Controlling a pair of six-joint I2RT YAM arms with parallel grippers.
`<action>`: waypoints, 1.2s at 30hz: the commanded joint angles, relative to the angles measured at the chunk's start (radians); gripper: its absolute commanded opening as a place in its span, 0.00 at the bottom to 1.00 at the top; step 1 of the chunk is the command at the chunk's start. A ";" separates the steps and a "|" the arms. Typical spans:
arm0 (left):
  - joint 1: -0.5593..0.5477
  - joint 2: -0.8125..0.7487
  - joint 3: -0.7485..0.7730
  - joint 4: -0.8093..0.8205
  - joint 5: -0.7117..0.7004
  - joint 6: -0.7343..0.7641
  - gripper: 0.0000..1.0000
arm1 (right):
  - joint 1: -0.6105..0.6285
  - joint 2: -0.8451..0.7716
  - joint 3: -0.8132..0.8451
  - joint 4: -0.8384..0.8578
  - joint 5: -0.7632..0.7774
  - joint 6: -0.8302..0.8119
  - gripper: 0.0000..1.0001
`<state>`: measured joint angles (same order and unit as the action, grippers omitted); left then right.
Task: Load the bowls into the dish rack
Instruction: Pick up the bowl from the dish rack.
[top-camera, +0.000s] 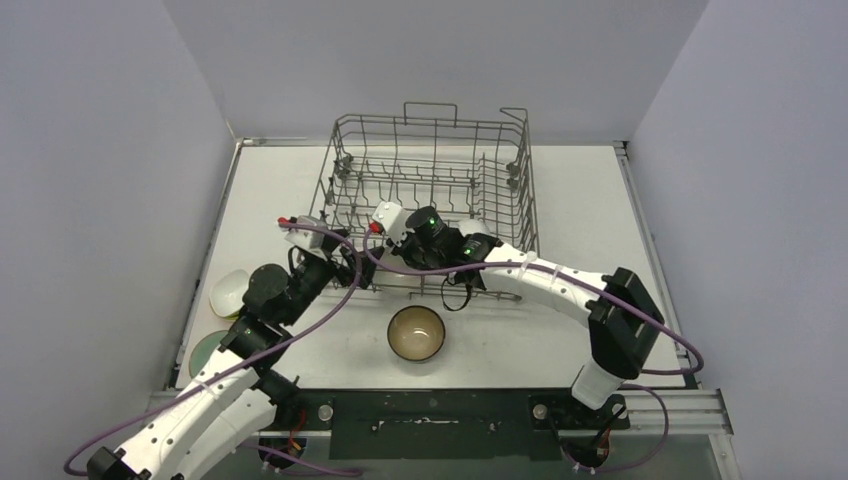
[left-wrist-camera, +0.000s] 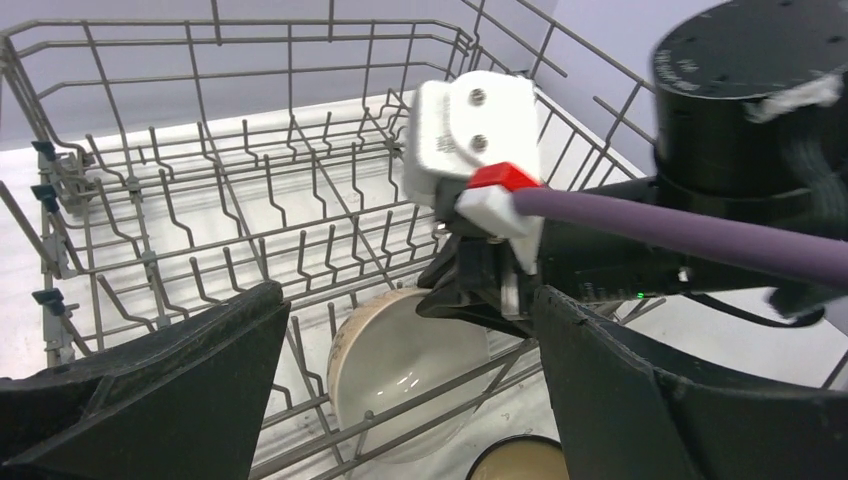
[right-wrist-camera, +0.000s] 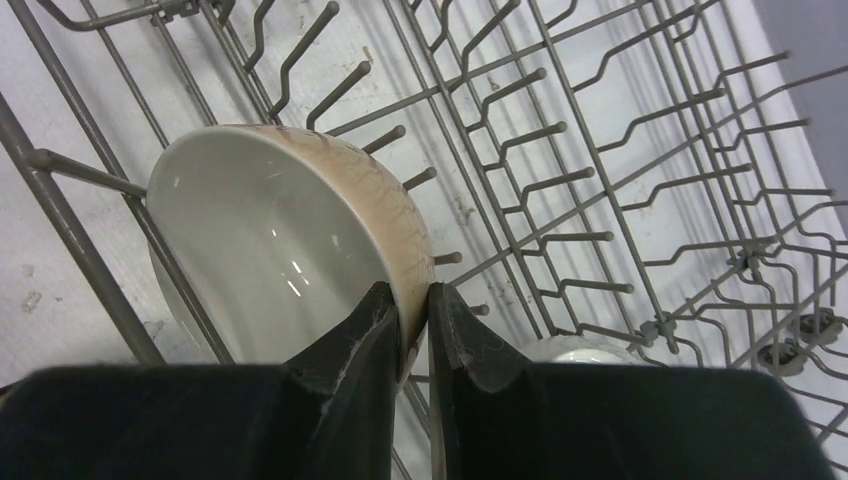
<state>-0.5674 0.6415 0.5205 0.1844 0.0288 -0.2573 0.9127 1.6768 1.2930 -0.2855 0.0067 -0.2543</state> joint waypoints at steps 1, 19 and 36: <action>0.004 0.008 0.010 0.023 -0.050 -0.034 0.92 | 0.010 -0.168 -0.022 0.260 0.148 0.095 0.05; 0.024 0.182 0.159 -0.090 0.024 -0.189 0.91 | 0.025 -0.261 -0.080 0.399 0.276 0.110 0.05; 0.057 0.341 0.275 -0.109 0.055 -0.347 0.13 | 0.026 -0.285 0.013 0.274 0.157 0.228 0.05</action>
<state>-0.5026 0.9897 0.7452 0.0402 0.0616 -0.5716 0.9310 1.4311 1.2293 -0.0887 0.2062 -0.0917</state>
